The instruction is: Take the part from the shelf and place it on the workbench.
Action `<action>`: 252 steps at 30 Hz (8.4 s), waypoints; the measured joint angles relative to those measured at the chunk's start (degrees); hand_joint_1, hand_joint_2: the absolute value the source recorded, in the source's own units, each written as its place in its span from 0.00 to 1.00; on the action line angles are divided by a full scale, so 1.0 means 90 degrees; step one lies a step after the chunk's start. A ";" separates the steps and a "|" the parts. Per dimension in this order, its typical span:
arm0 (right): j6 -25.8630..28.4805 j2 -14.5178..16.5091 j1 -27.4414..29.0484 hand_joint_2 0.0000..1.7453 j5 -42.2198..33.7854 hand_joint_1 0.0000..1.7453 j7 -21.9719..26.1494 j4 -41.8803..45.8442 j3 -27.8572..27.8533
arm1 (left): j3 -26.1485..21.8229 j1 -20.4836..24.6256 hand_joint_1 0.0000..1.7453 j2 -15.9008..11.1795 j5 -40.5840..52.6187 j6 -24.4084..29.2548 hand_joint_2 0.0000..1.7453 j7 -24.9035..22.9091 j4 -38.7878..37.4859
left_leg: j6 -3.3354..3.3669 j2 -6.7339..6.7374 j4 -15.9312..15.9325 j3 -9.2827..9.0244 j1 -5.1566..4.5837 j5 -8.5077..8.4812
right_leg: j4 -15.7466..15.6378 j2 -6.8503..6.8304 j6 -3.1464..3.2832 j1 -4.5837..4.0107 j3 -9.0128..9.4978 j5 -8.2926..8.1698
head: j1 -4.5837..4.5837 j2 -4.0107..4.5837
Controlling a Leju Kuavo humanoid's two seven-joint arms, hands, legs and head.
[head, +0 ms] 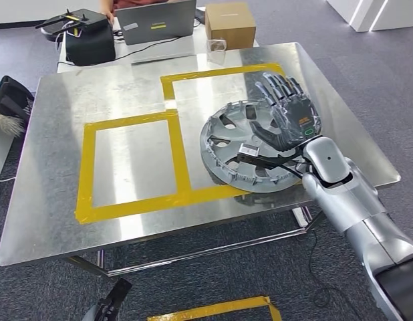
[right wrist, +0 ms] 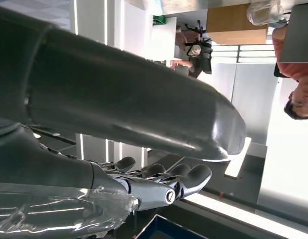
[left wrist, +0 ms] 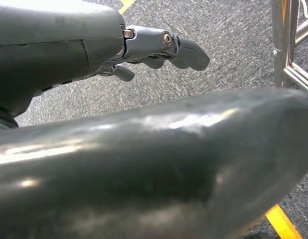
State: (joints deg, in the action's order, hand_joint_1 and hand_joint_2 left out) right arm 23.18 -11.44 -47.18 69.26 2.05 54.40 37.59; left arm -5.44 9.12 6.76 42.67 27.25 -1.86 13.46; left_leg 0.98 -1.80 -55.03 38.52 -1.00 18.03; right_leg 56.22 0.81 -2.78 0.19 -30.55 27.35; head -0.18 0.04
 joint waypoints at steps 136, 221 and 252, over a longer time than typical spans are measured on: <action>-0.0434 0.0327 -0.0182 0.00 -0.0329 0.00 0.0163 -0.0216 0.0525 | -0.0160 0.0069 0.00 0.0059 0.0019 0.0148 0.00 -0.0114 0.0007 | 0.0043 0.0183 -0.0200 -0.0853 0.0106 0.0945 | 0.0299 -0.0069 -0.0103 0.0043 -0.1195 -0.0941 | 0.0059 0.0000; 0.0843 -0.0823 0.2006 0.00 -0.0316 0.00 -0.0456 -0.0549 -0.1120 | -0.0378 -0.0263 0.00 -0.0027 -0.0264 0.0236 0.00 0.0019 0.0005 | -0.0242 0.0335 -0.1133 0.0026 0.0138 0.0852 | 0.0120 -0.0561 0.0094 0.0053 -0.0321 -0.0347 | -0.0107 0.0001; 0.1165 -0.1070 0.3883 0.00 -0.0480 0.00 -0.0284 -0.0794 -0.2966 | -0.0644 -0.0449 0.00 -0.0033 -0.0387 0.0341 0.00 0.0114 0.0000 | -0.0249 0.0382 -0.0910 -0.0126 0.0144 0.0851 | 0.0073 -0.0635 0.0068 0.0049 -0.0111 -0.0179 | -0.0078 0.0000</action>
State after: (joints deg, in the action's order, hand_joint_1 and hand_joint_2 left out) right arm 33.67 -21.07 -12.23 64.95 -0.50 47.26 10.90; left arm -11.23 5.08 6.46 39.19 30.32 -0.83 13.46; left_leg -1.27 1.63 -63.21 37.39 0.30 25.69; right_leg 56.87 -4.90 -2.17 0.63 -31.54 25.73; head -0.88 0.04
